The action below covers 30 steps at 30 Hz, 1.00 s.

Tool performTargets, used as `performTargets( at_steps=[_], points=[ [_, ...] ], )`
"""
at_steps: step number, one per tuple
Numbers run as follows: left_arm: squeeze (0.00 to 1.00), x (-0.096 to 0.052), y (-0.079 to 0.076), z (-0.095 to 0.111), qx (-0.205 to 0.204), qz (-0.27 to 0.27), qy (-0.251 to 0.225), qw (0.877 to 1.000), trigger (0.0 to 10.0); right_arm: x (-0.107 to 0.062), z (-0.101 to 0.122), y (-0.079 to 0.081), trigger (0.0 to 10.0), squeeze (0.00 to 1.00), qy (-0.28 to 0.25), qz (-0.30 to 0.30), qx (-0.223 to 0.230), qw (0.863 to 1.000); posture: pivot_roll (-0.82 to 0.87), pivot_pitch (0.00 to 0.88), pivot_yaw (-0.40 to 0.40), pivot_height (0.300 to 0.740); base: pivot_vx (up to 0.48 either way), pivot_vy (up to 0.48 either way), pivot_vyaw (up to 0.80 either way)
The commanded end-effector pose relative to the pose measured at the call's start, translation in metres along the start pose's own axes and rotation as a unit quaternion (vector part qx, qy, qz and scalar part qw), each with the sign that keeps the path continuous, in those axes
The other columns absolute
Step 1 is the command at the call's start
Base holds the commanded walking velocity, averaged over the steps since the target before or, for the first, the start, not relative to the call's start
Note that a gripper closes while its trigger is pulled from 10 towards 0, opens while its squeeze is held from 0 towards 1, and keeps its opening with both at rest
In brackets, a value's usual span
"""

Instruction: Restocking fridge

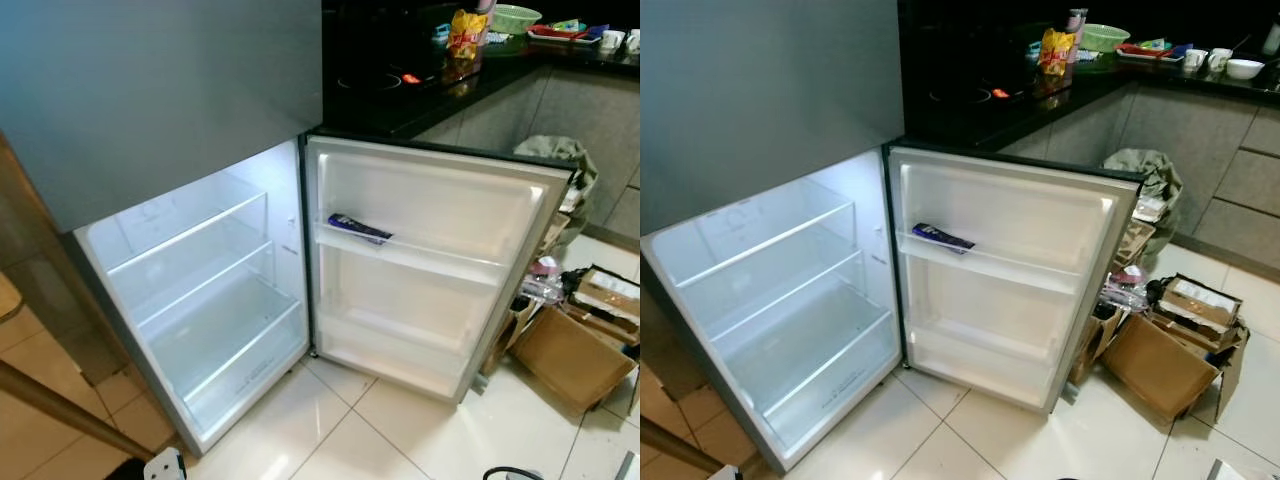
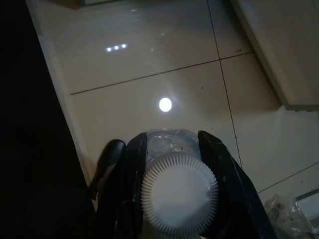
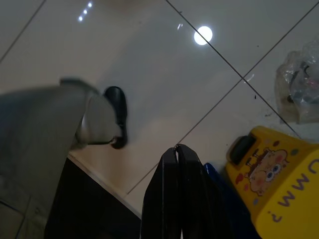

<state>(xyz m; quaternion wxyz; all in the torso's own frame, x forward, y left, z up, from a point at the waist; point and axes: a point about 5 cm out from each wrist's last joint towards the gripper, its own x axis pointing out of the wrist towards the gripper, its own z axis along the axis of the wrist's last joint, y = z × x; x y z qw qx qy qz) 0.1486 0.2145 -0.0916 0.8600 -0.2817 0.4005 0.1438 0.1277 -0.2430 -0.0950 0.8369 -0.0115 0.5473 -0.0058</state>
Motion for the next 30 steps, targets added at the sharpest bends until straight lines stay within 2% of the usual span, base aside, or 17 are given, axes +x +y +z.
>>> performTargets(
  at_steps=[1,24,30],
  points=[
    [0.00,-0.0012,0.0003,-0.0090,0.006,0.001,0.023,1.000,10.0,-0.0003,0.0035,-0.0030,10.0,0.00,-0.003,-0.007,-0.003,1.000,-0.13,0.000,0.012,0.740,0.000,-0.472,0.00],
    [0.00,-0.0011,-0.0013,-0.0113,0.005,-0.002,0.028,1.000,10.0,-0.0002,0.0036,-0.0031,10.0,0.00,-0.001,-0.008,-0.008,1.000,-0.14,0.000,0.013,0.740,0.000,-0.464,0.00],
    [0.00,-0.0011,-0.0007,-0.0112,0.004,0.004,0.027,1.000,10.0,-0.0001,0.0036,-0.0027,10.0,0.00,-0.001,-0.008,-0.008,1.000,-0.14,0.000,0.013,0.740,0.000,0.000,0.00]
  ],
)
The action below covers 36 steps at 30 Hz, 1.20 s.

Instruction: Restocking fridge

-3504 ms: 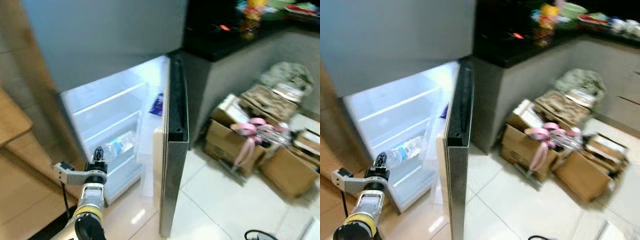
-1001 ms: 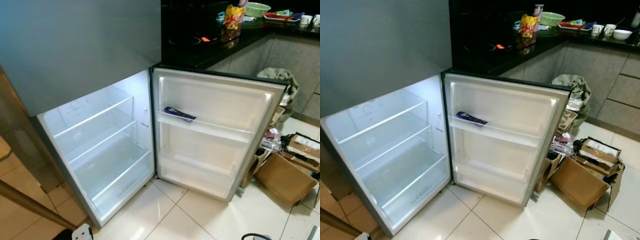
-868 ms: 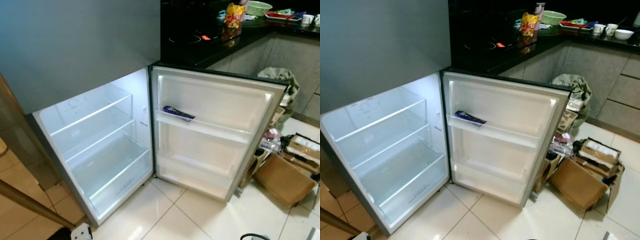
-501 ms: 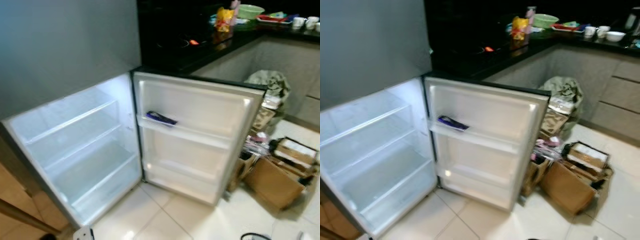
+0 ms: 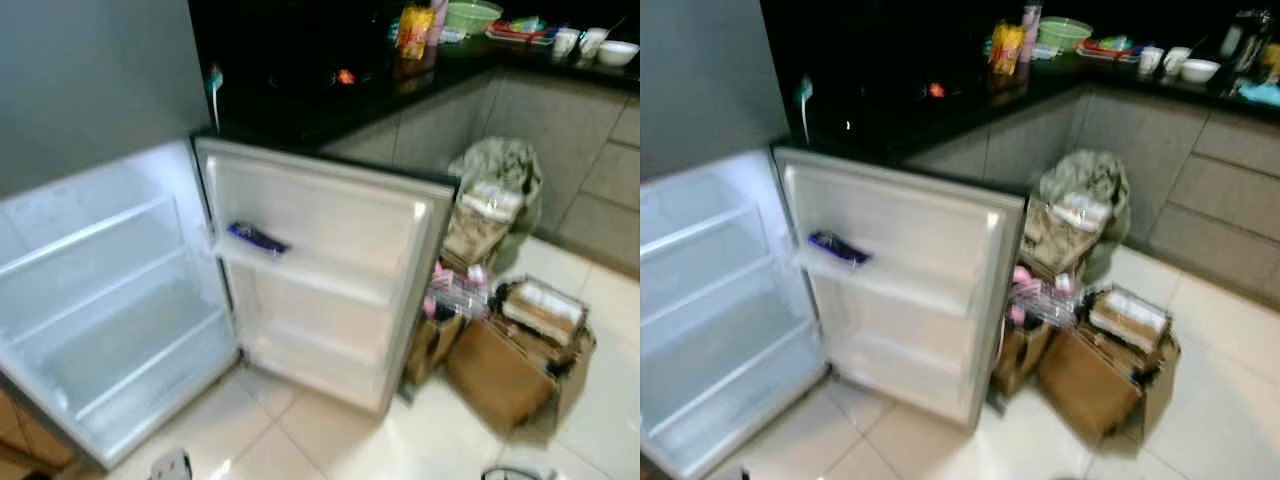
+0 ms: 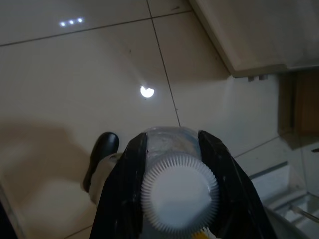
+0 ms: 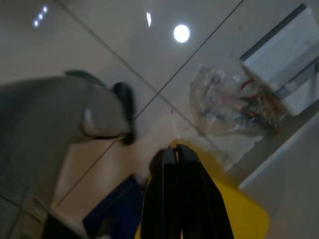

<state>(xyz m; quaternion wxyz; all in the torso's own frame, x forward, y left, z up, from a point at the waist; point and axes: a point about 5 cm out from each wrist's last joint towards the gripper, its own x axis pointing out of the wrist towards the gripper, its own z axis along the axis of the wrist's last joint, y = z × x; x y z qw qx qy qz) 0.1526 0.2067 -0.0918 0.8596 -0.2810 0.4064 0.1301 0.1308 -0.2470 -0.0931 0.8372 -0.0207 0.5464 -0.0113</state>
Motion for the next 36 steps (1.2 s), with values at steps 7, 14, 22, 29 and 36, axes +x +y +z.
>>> performTargets(
  at_steps=[7,14,22,29,36],
  points=[
    [0.00,-0.0034,0.0073,-0.0086,-0.005,0.018,0.017,1.000,10.0,0.0003,0.0001,0.0013,10.0,0.00,0.001,0.001,-0.004,1.000,-0.14,0.000,0.013,0.740,0.000,0.000,0.00],
    [0.00,-0.0031,0.0075,-0.0077,-0.003,0.023,0.017,1.000,10.0,0.0003,0.0001,0.0012,10.0,0.00,0.001,0.000,-0.005,1.000,-0.14,0.000,0.013,0.740,0.000,0.000,0.00],
    [0.00,-0.0024,0.0061,-0.0061,0.010,0.019,0.017,1.000,10.0,0.0003,0.0003,0.0014,10.0,0.00,0.000,0.001,-0.004,1.000,-0.14,0.000,0.013,0.740,0.182,0.000,0.00],
    [0.00,-0.0023,0.0054,-0.0065,0.011,0.017,0.017,1.000,10.0,0.0003,0.0003,0.0015,10.0,0.00,0.000,0.002,-0.005,1.000,-0.14,0.000,0.013,0.740,0.349,0.000,0.00],
    [0.00,-0.0016,0.0024,-0.0079,0.015,0.011,0.019,1.000,10.0,0.0004,0.0006,0.0018,10.0,0.00,-0.001,0.003,-0.006,1.000,-0.13,0.000,0.013,0.740,0.349,0.000,0.00]
  ],
)
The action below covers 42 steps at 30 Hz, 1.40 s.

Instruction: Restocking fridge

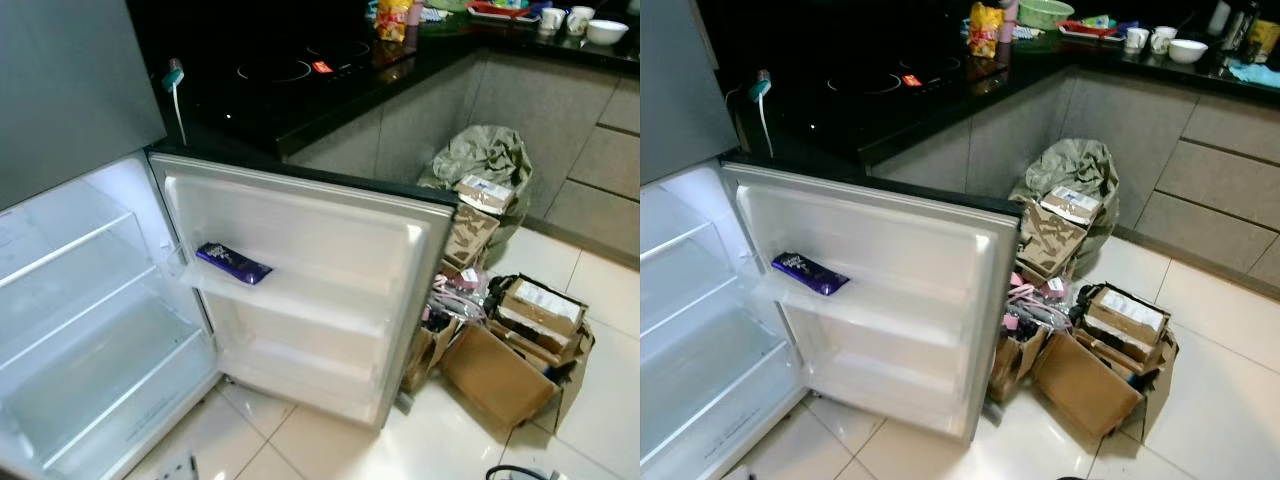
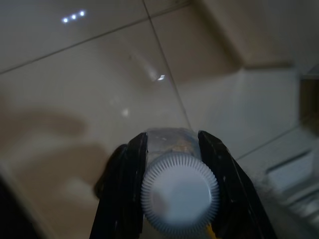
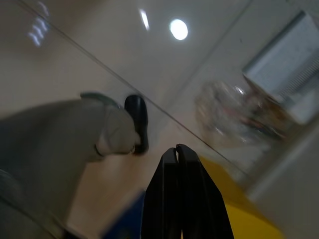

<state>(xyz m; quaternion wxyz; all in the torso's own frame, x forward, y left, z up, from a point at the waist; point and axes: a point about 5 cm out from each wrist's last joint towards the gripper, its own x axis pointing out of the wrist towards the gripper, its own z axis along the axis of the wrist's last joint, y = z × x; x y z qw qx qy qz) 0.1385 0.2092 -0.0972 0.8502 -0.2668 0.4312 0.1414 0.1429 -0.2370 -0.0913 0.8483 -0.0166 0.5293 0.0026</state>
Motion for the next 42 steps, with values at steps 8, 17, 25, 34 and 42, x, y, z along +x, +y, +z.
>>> performTargets(
  at_steps=[8,17,25,34,42],
  points=[
    [0.00,0.0029,-0.0090,0.0034,0.007,-0.015,-0.006,1.000,10.0,-0.0031,-0.0115,-0.0078,10.0,0.00,0.020,-0.010,-0.001,1.000,-0.13,0.000,0.013,0.740,0.233,0.000,0.00],
    [0.00,0.0030,-0.0116,-0.0001,0.034,-0.027,0.007,0.999,10.0,-0.0031,-0.0116,-0.0078,10.0,0.00,0.021,-0.009,-0.001,1.000,-0.13,0.000,0.013,0.740,0.000,-0.376,0.00],
    [0.00,0.0030,-0.0125,-0.0010,0.031,-0.030,0.007,0.999,10.0,-0.0030,-0.0115,-0.0075,10.0,0.00,0.021,-0.009,-0.001,1.000,-0.13,0.000,0.013,0.740,0.000,-0.480,0.00],
    [0.00,0.0033,-0.0126,0.0008,0.027,-0.027,0.001,0.999,10.0,-0.0030,-0.0115,-0.0075,10.0,0.00,0.021,-0.009,-0.001,1.000,-0.13,0.000,0.013,0.740,0.000,-0.400,0.00],
    [0.00,0.0034,-0.0103,0.0070,0.018,-0.020,-0.014,1.000,10.0,-0.0030,-0.0115,-0.0076,10.0,0.00,0.021,-0.008,-0.001,1.000,-0.13,0.000,0.015,0.740,0.000,0.000,0.00]
  ],
)
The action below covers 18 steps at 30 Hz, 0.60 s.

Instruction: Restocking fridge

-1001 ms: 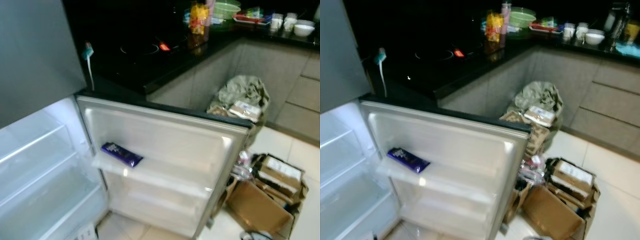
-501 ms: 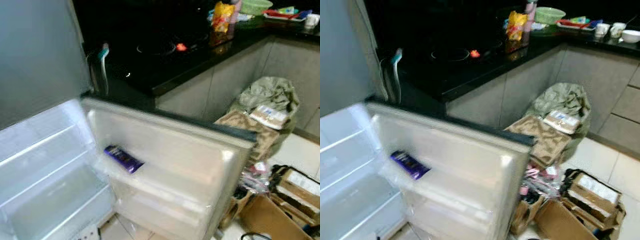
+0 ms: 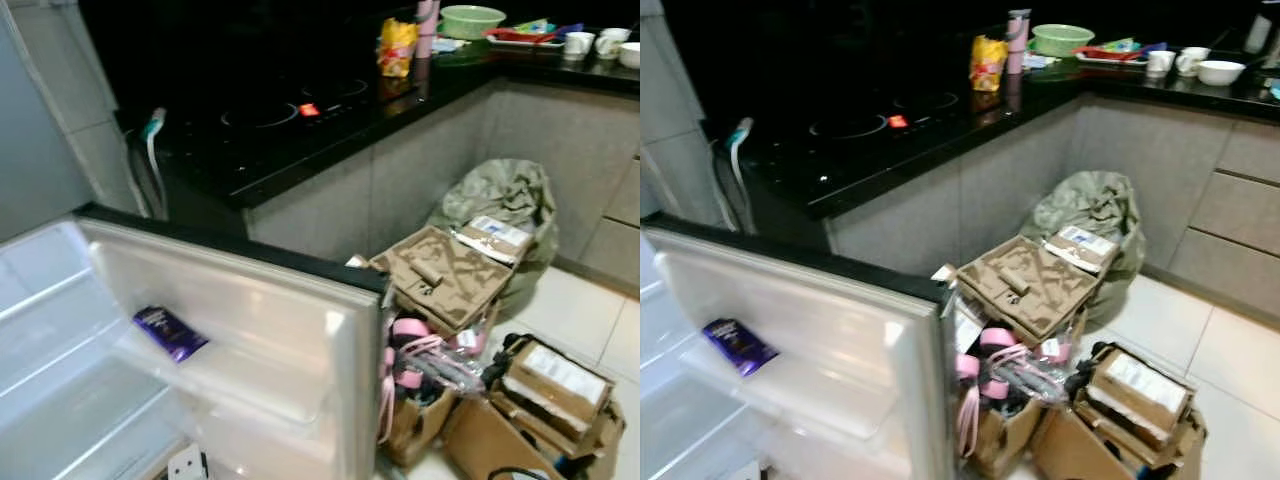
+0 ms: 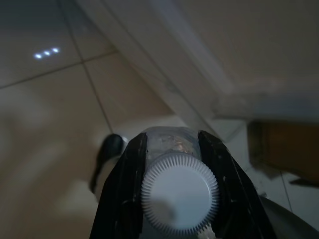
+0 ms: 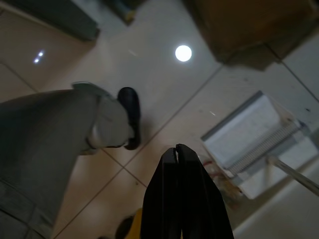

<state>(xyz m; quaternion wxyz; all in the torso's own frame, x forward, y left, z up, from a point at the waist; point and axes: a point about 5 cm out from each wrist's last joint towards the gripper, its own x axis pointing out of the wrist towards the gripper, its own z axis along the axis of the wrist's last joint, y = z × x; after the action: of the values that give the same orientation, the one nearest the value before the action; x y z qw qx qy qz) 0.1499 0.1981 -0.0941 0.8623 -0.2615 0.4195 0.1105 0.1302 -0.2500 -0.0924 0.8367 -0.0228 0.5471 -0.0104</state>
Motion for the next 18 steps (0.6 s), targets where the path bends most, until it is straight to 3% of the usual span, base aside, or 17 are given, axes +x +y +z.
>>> performTargets(
  at_steps=[1,7,10,12,16,18],
  points=[
    [0.00,0.000,0.005,0.010,0.001,0.009,-0.020,1.000,10.0,0.001,0.001,0.005,10.0,0.00,-0.001,0.006,-0.002,1.000,-0.13,0.000,0.015,0.740,0.000,0.000,0.00],
    [0.00,0.003,0.000,0.041,-0.006,-0.008,-0.091,0.996,10.0,0.001,0.001,0.005,10.0,0.00,-0.002,0.007,-0.001,1.000,-0.13,0.000,0.015,0.740,0.000,0.000,0.00],
    [0.00,0.003,-0.003,0.067,-0.004,-0.014,-0.146,0.989,10.0,0.001,0.001,0.004,10.0,0.00,-0.004,0.007,0.003,1.000,-0.13,0.000,0.012,0.740,0.000,0.000,0.00],
    [0.00,0.002,-0.003,0.071,-0.002,-0.013,-0.156,0.988,10.0,0.001,0.001,0.004,10.0,0.00,-0.004,0.007,0.004,1.000,-0.13,0.000,0.012,0.740,0.000,0.000,0.00],
    [0.00,-0.001,-0.005,0.105,-0.005,-0.022,-0.224,0.974,10.0,0.001,0.001,0.004,10.0,0.00,-0.006,0.008,0.015,1.000,-0.13,0.000,0.009,0.740,0.000,0.000,0.00],
    [0.00,-0.001,-0.006,0.110,-0.008,-0.024,-0.233,0.972,10.0,0.001,0.001,0.004,10.0,0.00,-0.006,0.007,0.016,1.000,-0.12,0.000,0.010,0.740,0.000,0.000,0.00]
  ],
)
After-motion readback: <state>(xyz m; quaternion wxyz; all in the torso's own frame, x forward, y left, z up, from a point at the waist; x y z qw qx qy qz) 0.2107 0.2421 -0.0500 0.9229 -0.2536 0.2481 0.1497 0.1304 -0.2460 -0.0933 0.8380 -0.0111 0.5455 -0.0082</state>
